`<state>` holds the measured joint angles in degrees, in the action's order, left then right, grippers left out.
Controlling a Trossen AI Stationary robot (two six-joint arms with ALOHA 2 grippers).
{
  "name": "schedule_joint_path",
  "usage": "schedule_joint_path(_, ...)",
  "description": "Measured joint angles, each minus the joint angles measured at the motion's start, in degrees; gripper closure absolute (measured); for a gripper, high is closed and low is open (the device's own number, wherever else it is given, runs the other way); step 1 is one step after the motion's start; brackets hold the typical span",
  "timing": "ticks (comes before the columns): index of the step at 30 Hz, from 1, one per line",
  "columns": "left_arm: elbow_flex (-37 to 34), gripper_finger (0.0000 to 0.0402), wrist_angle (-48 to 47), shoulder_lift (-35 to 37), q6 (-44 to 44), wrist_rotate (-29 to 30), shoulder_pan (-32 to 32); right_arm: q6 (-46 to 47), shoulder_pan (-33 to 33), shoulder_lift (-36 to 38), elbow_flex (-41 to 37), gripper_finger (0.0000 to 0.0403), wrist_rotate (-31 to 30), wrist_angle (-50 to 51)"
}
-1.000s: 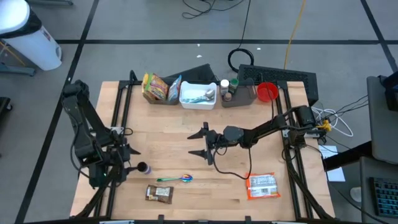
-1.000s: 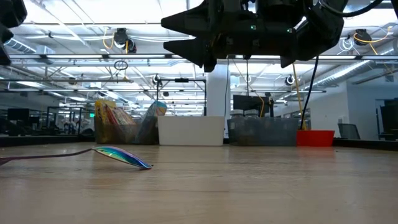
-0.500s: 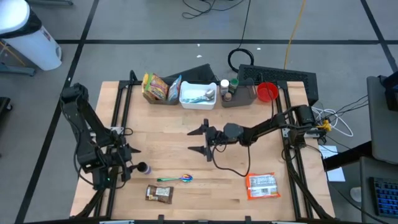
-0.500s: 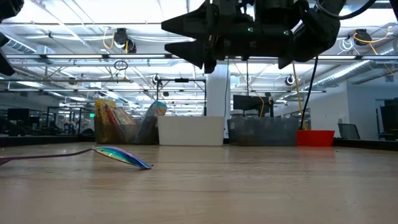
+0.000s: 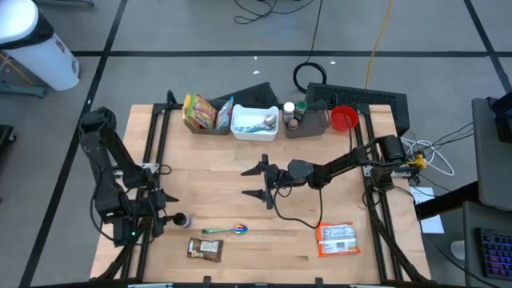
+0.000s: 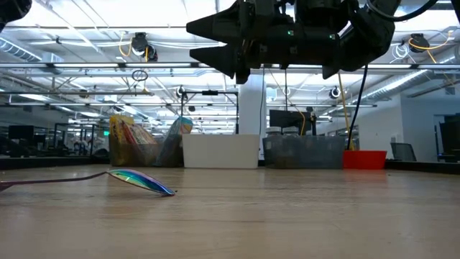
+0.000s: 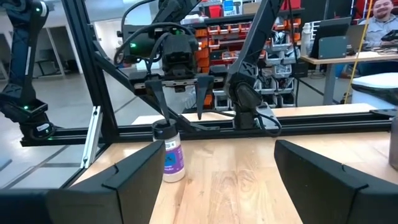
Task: Pick & Place Food Item
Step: Put the violet seasoning into the right black bin
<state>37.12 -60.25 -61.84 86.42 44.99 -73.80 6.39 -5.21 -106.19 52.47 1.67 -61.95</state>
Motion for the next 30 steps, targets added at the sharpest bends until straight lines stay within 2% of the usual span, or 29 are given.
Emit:
schedule_joint_path(4,0.00,0.0141,-0.10,-0.93,3.40,0.79,-2.83,0.05,-0.15,0.00,0.00,0.0110,0.09,0.08)
schedule_joint_path(11,-0.02,0.0148,-4.15,-3.63,8.52,5.43,-6.15,0.00,-0.15,0.00,0.00,0.0110,-0.04,0.28)
schedule_joint_path(22,-0.02,0.0136,-7.79,-4.79,11.61,9.42,-6.01,0.00,-0.15,0.00,0.00,0.0110,-0.07,0.09)
schedule_joint_path(25,-0.02,0.0135,-8.89,-4.79,11.38,11.86,-5.09,-0.01,-0.13,0.00,0.00,0.0110,-0.07,0.09)
schedule_joint_path(30,-0.02,0.0135,-11.68,-4.68,11.42,12.12,-2.87,-0.02,-0.13,0.00,0.00,0.0110,-0.09,0.08)
